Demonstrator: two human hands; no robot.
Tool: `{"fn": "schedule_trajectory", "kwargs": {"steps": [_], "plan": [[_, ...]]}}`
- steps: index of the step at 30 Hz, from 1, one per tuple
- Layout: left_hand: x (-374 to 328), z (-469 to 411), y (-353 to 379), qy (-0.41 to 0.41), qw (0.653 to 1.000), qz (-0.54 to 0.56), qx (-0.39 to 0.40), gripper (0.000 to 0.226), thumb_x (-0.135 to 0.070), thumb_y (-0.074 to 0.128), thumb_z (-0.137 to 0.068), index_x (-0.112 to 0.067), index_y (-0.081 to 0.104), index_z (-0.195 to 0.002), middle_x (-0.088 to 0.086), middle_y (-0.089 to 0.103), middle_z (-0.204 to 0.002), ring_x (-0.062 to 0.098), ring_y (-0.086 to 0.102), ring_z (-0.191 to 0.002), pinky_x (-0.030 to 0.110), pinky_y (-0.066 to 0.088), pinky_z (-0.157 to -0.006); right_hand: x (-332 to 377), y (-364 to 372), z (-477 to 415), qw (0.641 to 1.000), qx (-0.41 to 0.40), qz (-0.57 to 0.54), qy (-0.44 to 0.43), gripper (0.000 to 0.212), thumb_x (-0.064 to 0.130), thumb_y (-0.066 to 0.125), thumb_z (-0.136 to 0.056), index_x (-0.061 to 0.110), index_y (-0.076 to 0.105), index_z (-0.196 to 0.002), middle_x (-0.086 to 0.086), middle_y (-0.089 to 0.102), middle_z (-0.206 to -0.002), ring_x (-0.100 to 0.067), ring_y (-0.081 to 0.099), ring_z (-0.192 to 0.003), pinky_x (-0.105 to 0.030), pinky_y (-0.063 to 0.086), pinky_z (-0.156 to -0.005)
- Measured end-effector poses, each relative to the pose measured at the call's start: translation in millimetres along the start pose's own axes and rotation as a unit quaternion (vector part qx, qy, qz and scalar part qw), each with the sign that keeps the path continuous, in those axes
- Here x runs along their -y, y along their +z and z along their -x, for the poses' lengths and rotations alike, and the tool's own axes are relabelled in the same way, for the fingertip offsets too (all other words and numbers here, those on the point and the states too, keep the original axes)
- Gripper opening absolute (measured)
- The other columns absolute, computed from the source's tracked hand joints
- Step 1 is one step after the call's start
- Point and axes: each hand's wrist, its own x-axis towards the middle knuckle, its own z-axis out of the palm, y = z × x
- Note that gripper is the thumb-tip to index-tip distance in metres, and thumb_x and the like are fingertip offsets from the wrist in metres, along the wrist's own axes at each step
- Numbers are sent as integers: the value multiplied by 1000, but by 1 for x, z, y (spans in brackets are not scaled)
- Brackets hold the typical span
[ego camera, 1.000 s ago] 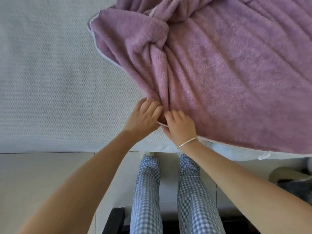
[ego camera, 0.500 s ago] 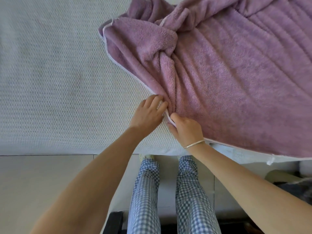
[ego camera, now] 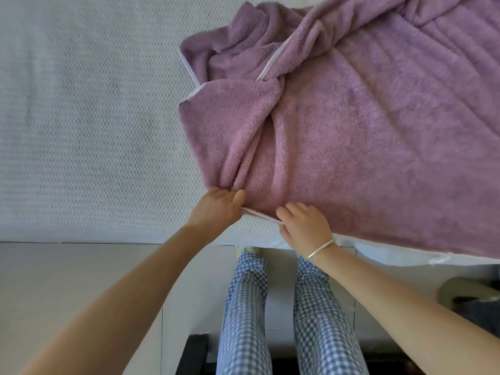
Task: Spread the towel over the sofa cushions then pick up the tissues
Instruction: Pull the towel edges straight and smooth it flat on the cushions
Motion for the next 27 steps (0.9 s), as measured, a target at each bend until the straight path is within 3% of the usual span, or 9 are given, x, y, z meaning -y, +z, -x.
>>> {"fn": "schedule_trajectory", "kwargs": {"steps": [3, 6, 11, 13, 15, 18, 20, 23, 27], "plan": [[14, 6, 3, -11, 999, -36, 1, 42, -33, 86, -45, -12, 67, -75, 3, 66, -70, 21, 65, -63, 26, 55, -61, 15, 6, -12, 1000, 9, 24, 11, 33, 22, 88, -37, 13, 63, -56, -2, 61, -53, -21, 61, -49, -20, 46, -40], [26, 14, 2, -52, 997, -60, -17, 44, -27, 80, -49, -12, 67, -88, 5, 68, -89, 25, 67, -81, 33, 54, -77, 33, 8, -29, 999, -7, 28, 25, 34, 25, 88, -37, 15, 62, -57, 0, 61, -53, -19, 61, -49, -20, 46, -40], [49, 13, -8, -130, 985, -63, -96, 17, -2, 75, -64, -5, 64, -76, 11, 70, -84, 27, 69, -83, 50, 50, -88, 52, 4, -52, 998, -50, 13, 22, 30, 16, 88, -42, 14, 63, -57, 2, 59, -42, -16, 57, -35, -15, 38, -31], [49, 12, -15, -102, 986, -63, -114, 10, 4, 62, -70, -6, 59, -69, 8, 66, -67, 25, 68, -69, 47, 51, -87, 52, 0, -56, 999, -45, -4, 19, 31, 18, 89, -43, 12, 63, -58, 1, 58, -38, -18, 56, -31, -15, 36, -28], [46, 14, -20, -74, 989, -64, -109, 18, 2, 46, -74, -8, 58, -65, 5, 60, -58, 24, 63, -58, 39, 54, -80, 53, -6, -58, 1000, -18, -6, 11, 28, 19, 87, -52, 9, 64, -66, -3, 62, -42, -20, 59, -34, -17, 40, -30], [47, 29, -24, -74, 992, -43, -90, 22, 0, 43, -72, -9, 61, -63, 4, 59, -57, 23, 60, -54, 28, 53, -61, 53, -10, -61, 993, 113, -13, 17, 20, 15, 58, -85, 6, 59, -103, -14, 72, -76, -30, 69, -69, -32, 51, -55], [49, 39, -25, -81, 991, -44, -95, 24, 1, 40, -69, -7, 62, -64, 6, 59, -59, 23, 59, -54, 27, 48, -53, 56, -12, -57, 996, 86, 11, -15, 24, 12, 68, -76, 7, 64, -99, -11, 71, -66, -26, 69, -60, -28, 51, -49], [54, 50, -33, -57, 990, -76, -108, 24, 1, 41, -70, -8, 62, -64, 6, 60, -63, 23, 59, -56, 27, 47, -52, 62, -15, -53, 998, 21, 37, -56, 35, 12, 89, -37, 12, 71, -68, 0, 59, -36, -15, 56, -29, -14, 39, -29], [59, 78, -39, -30, 987, -72, -144, 23, 2, 42, -72, -9, 61, -64, 6, 59, -64, 23, 56, -59, 30, 49, -60, 64, -18, -43, 994, -2, 44, -104, 40, 10, 88, -29, 10, 72, -66, 0, 56, -33, -15, 55, -29, -12, 37, -30]]}}
